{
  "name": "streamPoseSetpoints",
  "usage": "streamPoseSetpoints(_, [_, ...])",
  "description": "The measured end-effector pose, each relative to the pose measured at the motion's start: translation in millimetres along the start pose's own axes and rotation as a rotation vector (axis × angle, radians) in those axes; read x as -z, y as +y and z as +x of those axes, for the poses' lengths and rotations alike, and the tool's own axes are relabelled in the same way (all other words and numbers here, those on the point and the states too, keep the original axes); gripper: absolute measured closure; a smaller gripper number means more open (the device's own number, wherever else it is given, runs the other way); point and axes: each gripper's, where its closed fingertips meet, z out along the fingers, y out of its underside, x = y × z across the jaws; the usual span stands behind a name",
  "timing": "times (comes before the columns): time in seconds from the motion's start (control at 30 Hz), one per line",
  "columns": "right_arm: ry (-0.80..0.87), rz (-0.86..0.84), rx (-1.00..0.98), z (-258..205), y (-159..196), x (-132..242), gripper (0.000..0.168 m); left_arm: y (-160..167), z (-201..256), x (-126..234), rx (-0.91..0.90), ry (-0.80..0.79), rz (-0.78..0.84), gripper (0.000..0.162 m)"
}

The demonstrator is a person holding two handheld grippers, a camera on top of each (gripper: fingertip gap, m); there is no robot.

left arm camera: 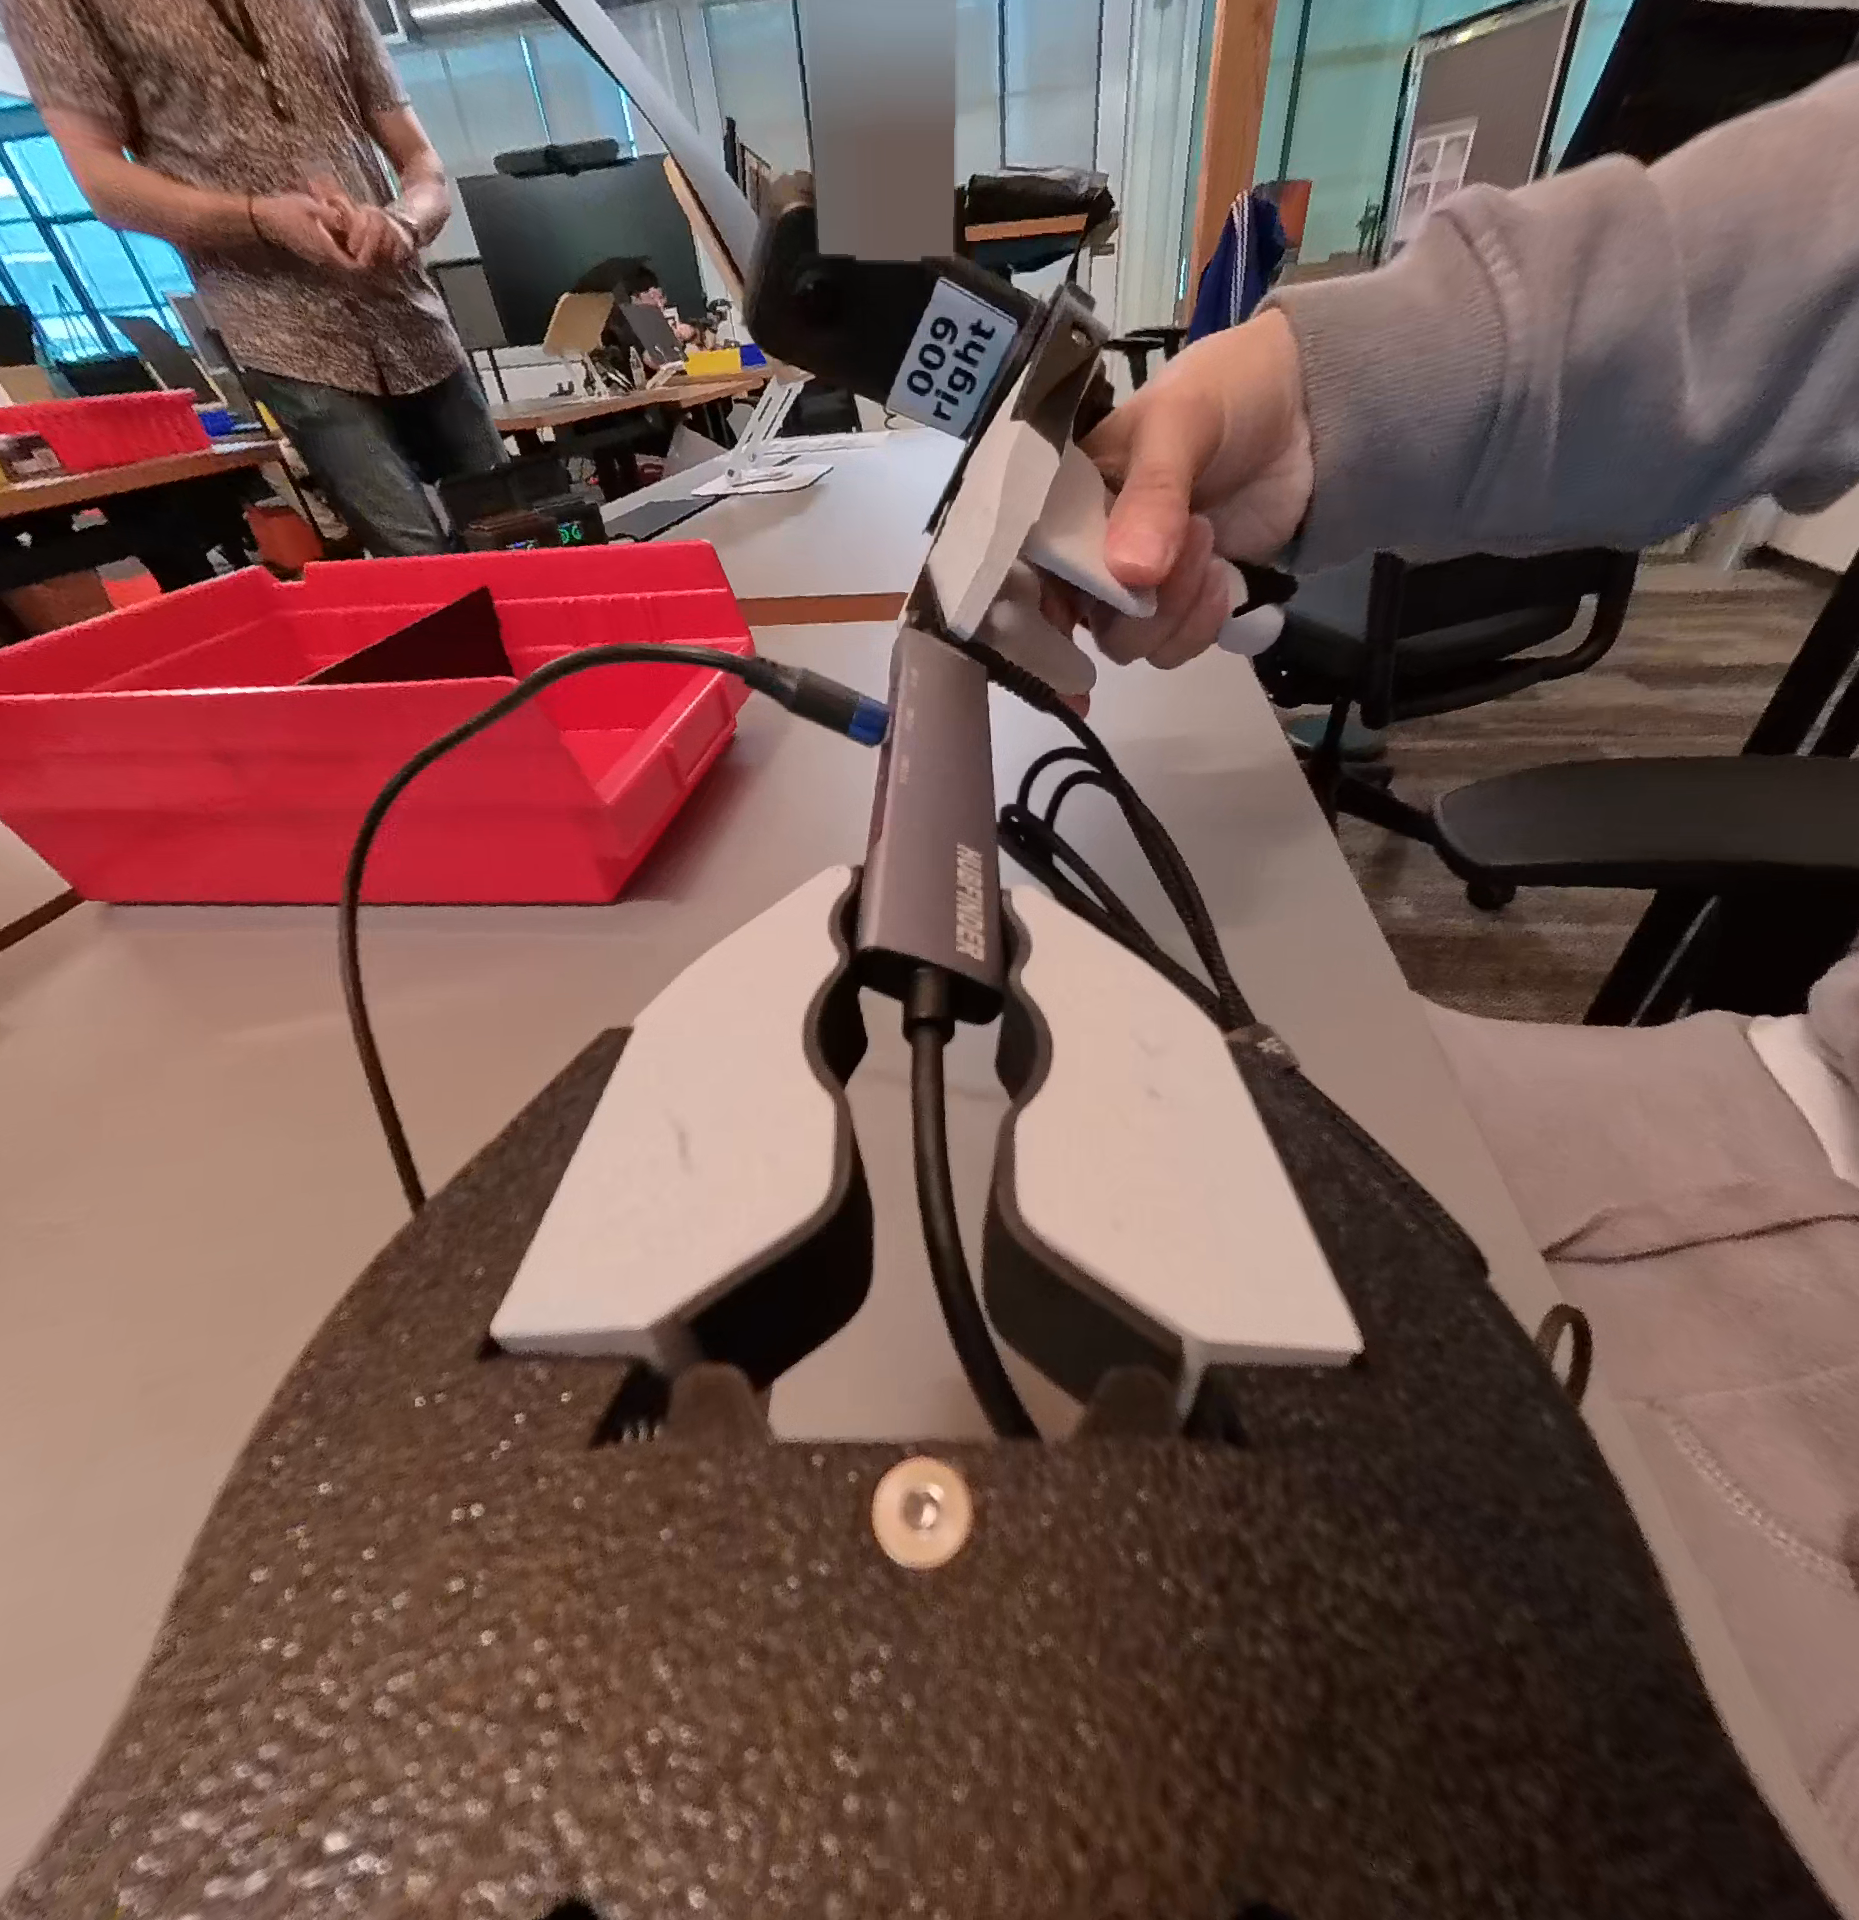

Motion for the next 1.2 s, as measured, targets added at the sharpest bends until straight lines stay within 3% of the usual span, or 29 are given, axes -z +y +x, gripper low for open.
streamPoseSetpoints(0.23, [0.003,0.127,-0.023,9,-3,1,0.159,1,-2,-5,-0.026,-0.058,-0.010,0.140])
streamPoseSetpoints(0.6, [-0.136,0.030,-0.029,-4,9,0,0.160,1,9,-2,-0.006,0.050,0.016,0.140])
streamPoseSetpoints(0.97, [-0.002,0.058,0.095,5,2,-9,0.159,5,-1,3,-0.026,-0.001,-0.009,0.140])
streamPoseSetpoints(1.2, [-0.044,0.113,-0.010,13,4,-8,0.159,8,-3,1,-0.077,-0.028,-0.049,0.140])
